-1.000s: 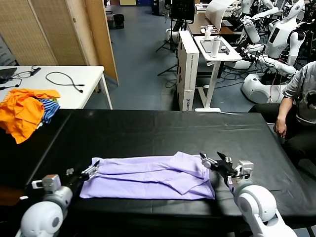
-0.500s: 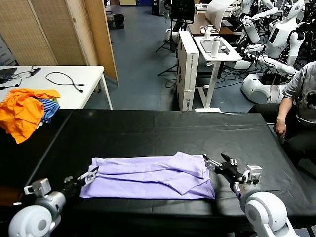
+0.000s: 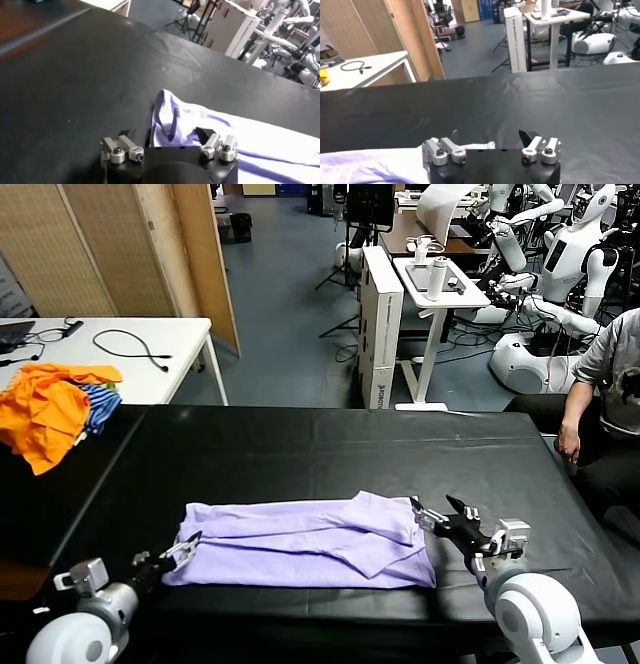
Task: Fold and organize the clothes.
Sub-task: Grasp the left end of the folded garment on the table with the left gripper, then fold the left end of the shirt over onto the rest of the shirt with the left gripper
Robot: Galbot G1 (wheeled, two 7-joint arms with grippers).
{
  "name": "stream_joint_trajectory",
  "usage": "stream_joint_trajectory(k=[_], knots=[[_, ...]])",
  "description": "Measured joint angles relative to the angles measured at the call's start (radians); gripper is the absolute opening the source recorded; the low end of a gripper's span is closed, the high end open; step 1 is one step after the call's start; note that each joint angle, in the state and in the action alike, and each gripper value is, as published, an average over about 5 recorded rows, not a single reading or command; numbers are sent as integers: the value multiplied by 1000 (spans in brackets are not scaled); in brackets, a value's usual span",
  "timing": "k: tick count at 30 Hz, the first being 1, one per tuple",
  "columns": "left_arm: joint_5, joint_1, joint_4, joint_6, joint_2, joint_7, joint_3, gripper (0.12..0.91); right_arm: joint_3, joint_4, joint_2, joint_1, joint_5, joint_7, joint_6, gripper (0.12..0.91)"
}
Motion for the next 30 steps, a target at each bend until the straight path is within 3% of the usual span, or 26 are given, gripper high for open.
stream_joint_trajectory(k=[7, 16, 18, 23, 30], knots=[[-4, -3, 11, -1, -7, 5, 5, 734, -5, -1, 7, 1, -5, 0, 0, 907], [19, 6, 9, 1, -8, 11, 15, 232, -8, -7, 9, 4, -9, -2, 1, 907], [35, 7, 6, 1, -8, 10, 17, 190, -7, -8, 9, 6, -9, -2, 1, 907], [116, 9, -7, -12, -1, 5, 13, 184, -5, -11, 10, 7, -9, -1, 3, 907], [341, 27, -13, -101, 41, 35, -26, 184, -2, -15, 14, 5, -8, -1, 6, 907]])
